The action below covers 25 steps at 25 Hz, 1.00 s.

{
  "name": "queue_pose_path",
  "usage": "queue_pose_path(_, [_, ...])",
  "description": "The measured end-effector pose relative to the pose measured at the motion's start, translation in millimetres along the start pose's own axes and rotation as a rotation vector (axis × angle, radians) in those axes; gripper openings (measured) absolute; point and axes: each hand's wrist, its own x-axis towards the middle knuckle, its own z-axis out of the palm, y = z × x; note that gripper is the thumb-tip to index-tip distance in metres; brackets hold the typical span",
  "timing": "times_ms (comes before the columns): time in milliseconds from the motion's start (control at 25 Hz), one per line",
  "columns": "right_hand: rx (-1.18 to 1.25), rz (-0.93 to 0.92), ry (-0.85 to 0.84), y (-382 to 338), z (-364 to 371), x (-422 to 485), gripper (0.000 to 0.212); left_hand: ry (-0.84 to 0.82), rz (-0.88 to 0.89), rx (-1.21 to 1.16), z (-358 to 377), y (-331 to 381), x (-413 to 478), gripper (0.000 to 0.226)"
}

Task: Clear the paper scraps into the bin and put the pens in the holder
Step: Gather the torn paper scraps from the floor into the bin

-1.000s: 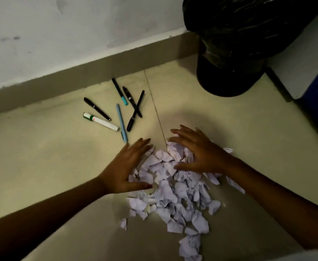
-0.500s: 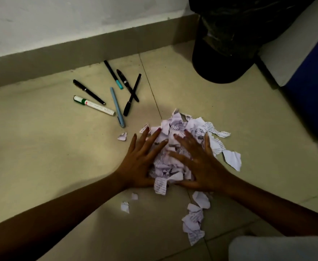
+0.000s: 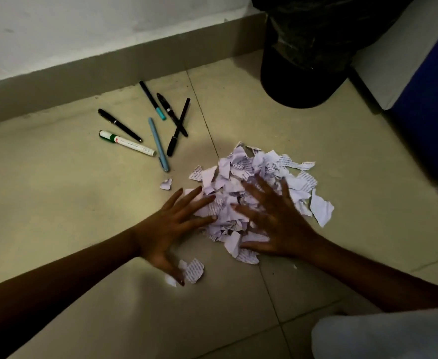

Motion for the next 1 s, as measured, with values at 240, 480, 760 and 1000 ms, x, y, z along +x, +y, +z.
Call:
queue_pose_path(240, [0.062,0.140,-0.180,13.8,0.9,21.4,0.108,0.087,-0.170,0.104,24.5,14.6,-9.1,0.118])
queue_pose_path(480, [0.067,0.201,-0.180,30.6,11.3,53.1,0.078,0.241,-0.579,0.019,9.8,8.0,61.2,0.094])
queue_pose_path(760, [0.139,0.219,-0.051,31.7,15.4,70.3,0.032,0.347,-0.607,-0.127,9.2,7.7,110.2,0.028])
queue_pose_path(1000, [0.273,0.320,0.143,44.3,-40.1,93.1,0.029,0.556,-0.578,-0.424,-64.5,21.8,130.8,0.032])
